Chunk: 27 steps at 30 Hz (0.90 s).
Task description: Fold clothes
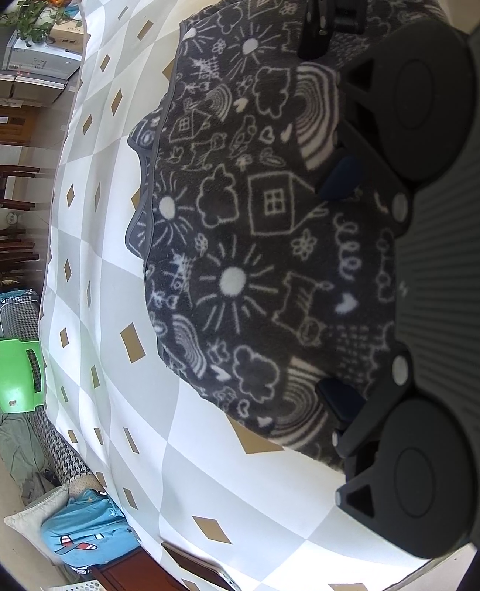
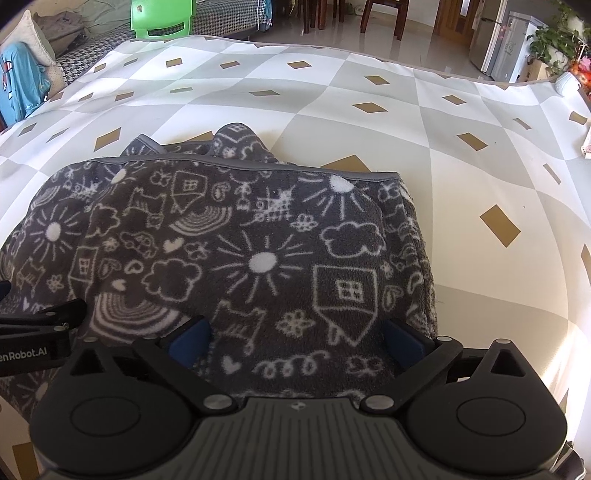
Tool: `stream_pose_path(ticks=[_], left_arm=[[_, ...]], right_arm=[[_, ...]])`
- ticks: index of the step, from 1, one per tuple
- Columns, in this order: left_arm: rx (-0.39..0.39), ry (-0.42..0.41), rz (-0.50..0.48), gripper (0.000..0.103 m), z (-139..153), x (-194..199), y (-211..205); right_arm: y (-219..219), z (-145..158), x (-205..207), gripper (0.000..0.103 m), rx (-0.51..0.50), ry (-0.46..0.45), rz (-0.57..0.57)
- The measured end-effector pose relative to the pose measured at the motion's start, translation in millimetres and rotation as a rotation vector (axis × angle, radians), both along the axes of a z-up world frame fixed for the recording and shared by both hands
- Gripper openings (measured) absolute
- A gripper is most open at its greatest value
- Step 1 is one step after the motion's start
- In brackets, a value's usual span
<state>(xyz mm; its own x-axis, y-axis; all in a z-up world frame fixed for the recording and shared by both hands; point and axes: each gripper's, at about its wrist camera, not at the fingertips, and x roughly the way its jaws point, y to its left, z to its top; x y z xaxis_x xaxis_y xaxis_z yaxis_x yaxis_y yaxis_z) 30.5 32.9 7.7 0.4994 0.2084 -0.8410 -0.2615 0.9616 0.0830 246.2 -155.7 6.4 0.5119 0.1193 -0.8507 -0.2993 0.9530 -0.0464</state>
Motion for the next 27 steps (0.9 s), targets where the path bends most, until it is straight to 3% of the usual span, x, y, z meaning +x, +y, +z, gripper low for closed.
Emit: stream_pose_path(ticks=[11, 22, 27], left_arm=[[-0.017, 0.002, -0.007, 0.103, 1.6, -0.5, 3.1], [-0.022, -0.028, 0.011, 0.103, 19.3, -18.4, 4.3], [0.006, -0.023, 0.000, 0.103, 21.7, -27.2, -0.2]], right_arm=[[2.9, 2.8, -1.8, 0.101, -0.013, -0.013, 0.004], [-6.6, 22.7, -9.4, 0.093, 0.034, -0.013, -0.030], [-8.5, 29.1, -17.0, 0.093, 0.031, -0.033, -0.060]])
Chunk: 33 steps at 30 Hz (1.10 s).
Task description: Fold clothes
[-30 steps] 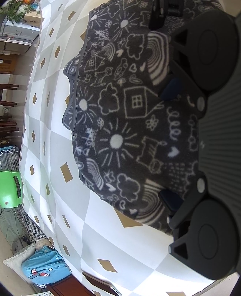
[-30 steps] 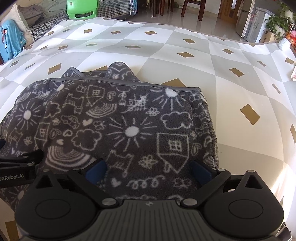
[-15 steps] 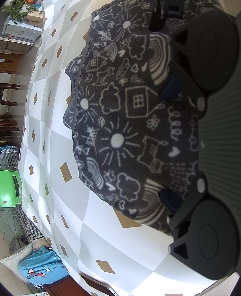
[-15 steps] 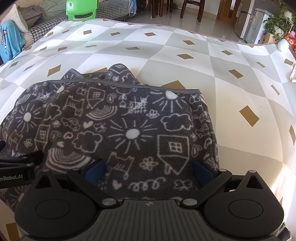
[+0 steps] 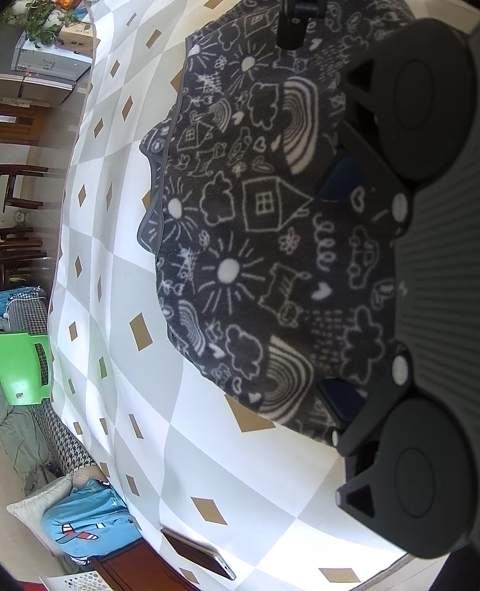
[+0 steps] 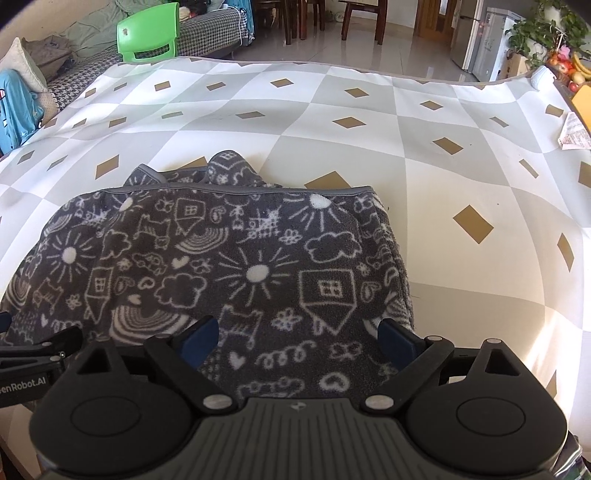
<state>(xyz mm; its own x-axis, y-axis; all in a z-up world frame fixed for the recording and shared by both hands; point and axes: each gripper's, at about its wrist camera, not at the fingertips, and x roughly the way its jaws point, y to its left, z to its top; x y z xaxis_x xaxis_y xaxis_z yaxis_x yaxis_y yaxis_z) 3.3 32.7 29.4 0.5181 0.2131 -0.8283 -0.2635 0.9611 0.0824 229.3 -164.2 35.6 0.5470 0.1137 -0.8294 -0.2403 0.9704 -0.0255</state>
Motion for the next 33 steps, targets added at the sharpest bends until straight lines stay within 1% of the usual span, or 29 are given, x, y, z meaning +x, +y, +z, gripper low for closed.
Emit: stream_pose_path(ticks=[2, 5, 8, 13, 16, 18, 20, 25, 29, 33], left_arm=[[0.007, 0.000, -0.002, 0.103, 0.7, -4.4, -1.9], [0.005, 0.004, 0.000, 0.103, 1.4, -10.6, -3.8], [0.008, 0.007, -0.002, 0.103, 1.8, -15.9, -6.6], [0.022, 0.012, -0.012, 0.103, 1.9, -23.6, -13.3], [0.043, 0.030, -0.028, 0.103, -1.6, -24.8, -18.5], [0.076, 0.056, -0.049, 0.103, -7.4, -22.8, -23.2], [0.086, 0.062, -0.056, 0.103, -11.1, -22.5, -24.6], [0.069, 0.068, -0.053, 0.103, -16.0, -20.5, -20.8], [0.073, 0.059, -0.060, 0.103, -18.1, -20.5, -20.9], [0.065, 0.057, -0.064, 0.103, -18.3, -20.3, -19.3]], right_arm=[[0.0, 1.8, -2.9, 0.093, -0.001, -0.002, -0.003], [-2.7, 2.2, -8.8, 0.093, 0.001, 0.021, -0.020], [-6.6, 1.5, -15.7, 0.092, 0.029, 0.043, -0.042], [-2.1, 5.8, -34.0, 0.091, 0.010, 0.022, -0.038], [0.8, 4.6, -42.8, 0.091, -0.004, 0.018, -0.047], [5.1, -0.4, -42.8, 0.092, -0.035, 0.031, -0.040], [9.6, -7.2, -40.7, 0.093, -0.076, 0.042, -0.023], [17.0, -19.2, -38.7, 0.098, -0.133, 0.037, -0.018], [15.9, -24.7, -33.6, 0.102, -0.123, 0.039, -0.046], [12.0, -27.7, -28.9, 0.103, -0.097, 0.048, -0.076]])
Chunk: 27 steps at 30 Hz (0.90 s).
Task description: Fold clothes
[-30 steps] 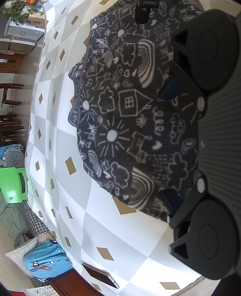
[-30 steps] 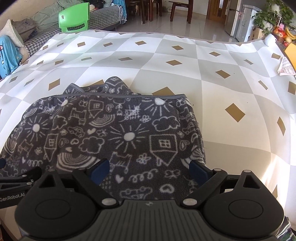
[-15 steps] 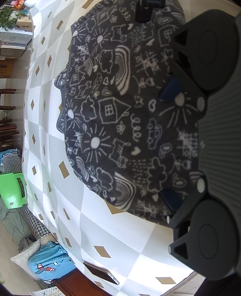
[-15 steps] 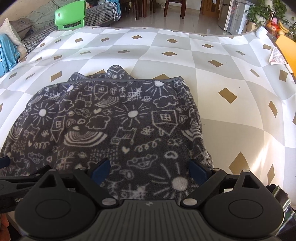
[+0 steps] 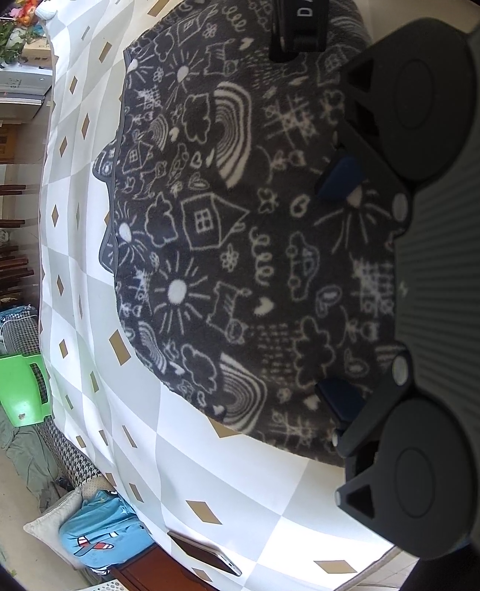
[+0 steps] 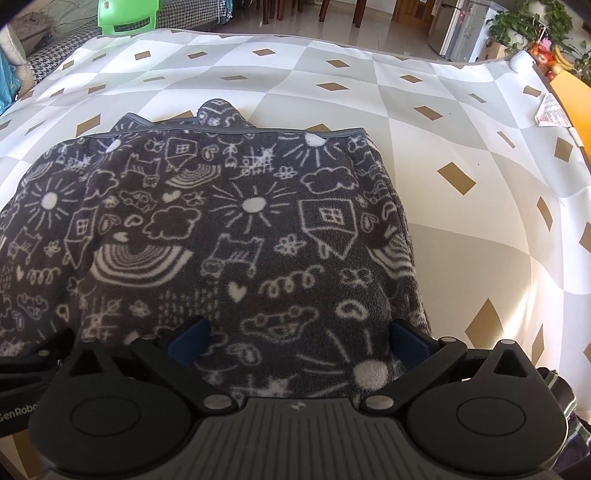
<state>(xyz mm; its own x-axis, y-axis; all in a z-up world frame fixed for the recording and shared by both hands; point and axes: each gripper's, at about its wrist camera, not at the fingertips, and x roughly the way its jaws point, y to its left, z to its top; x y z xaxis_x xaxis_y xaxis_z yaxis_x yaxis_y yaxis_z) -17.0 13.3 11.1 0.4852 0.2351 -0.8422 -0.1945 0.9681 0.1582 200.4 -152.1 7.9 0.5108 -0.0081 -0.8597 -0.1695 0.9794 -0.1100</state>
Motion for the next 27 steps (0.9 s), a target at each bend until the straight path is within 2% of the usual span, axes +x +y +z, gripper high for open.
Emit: stream_pose_path(ticks=[20, 27], left_arm=[[0.013, -0.029, -0.020, 0.103, 6.7, -5.8, -2.5], [0.035, -0.043, 0.034, 0.103, 16.4, -11.2, 5.8]], right_arm=[[-6.7, 0.4, -0.8, 0.103, 0.028, -0.012, 0.013], [-5.8, -0.4, -2.4, 0.103, 0.023, -0.019, 0.016]])
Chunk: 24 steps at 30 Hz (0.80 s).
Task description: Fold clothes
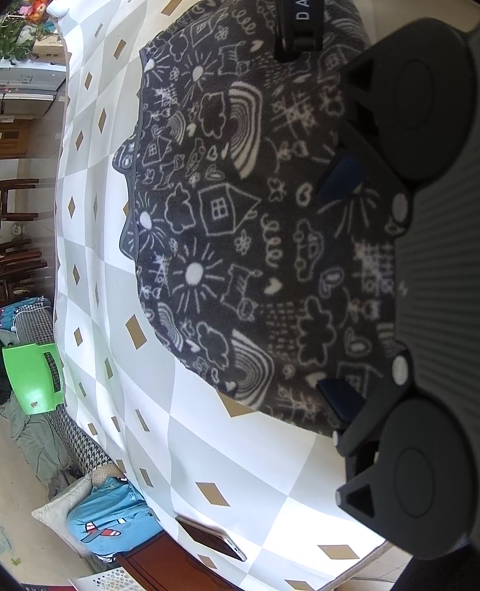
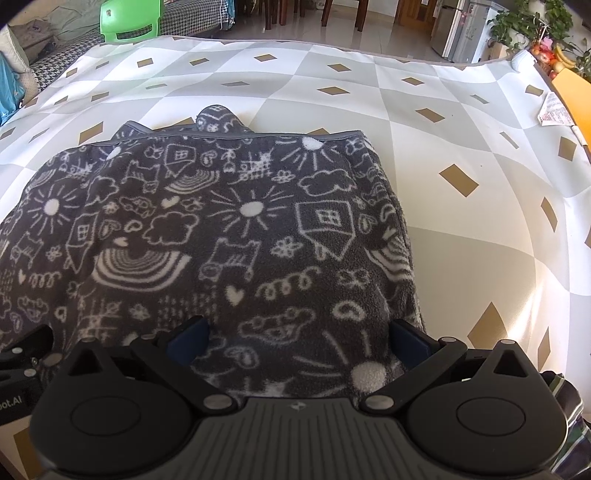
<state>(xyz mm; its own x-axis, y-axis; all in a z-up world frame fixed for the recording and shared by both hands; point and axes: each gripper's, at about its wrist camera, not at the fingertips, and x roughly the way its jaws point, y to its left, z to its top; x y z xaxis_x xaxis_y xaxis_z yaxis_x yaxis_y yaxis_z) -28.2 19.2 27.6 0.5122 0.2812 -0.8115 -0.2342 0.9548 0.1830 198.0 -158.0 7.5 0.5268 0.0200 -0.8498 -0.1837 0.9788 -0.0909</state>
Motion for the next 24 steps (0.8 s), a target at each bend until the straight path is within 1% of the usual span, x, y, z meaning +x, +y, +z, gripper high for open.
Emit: stream_pose_path(ticks=[3, 6, 7, 12, 17, 24], left_arm=[[0.009, 0.009, 0.052, 0.103, 0.1, -1.2, 9.8], [-0.045, 0.027, 0.093, 0.103, -3.2, -2.3, 22.6], [-0.056, 0.032, 0.096, 0.103, -4.6, -2.8, 24.9], [-0.056, 0.052, 0.081, 0.103, -11.7, -1.9, 25.9], [-0.105, 0.063, 0.109, 0.103, -15.0, 0.0, 32.7], [-0.101, 0.067, 0.114, 0.103, -16.5, 0.1, 31.6]], right_arm=[[0.8, -0.3, -0.6, 0.103, -0.003, -0.003, -0.001], [1.3, 0.1, 0.2, 0.103, -0.007, -0.003, -0.003], [1.5, 0.4, 0.4, 0.103, -0.008, -0.003, -0.004], [1.8, 0.5, 0.9, 0.103, -0.012, -0.002, -0.007], [2.1, 0.1, 0.2, 0.103, -0.009, -0.003, -0.003], [0.7, 0.7, -1.2, 0.103, -0.010, -0.004, 0.013]])
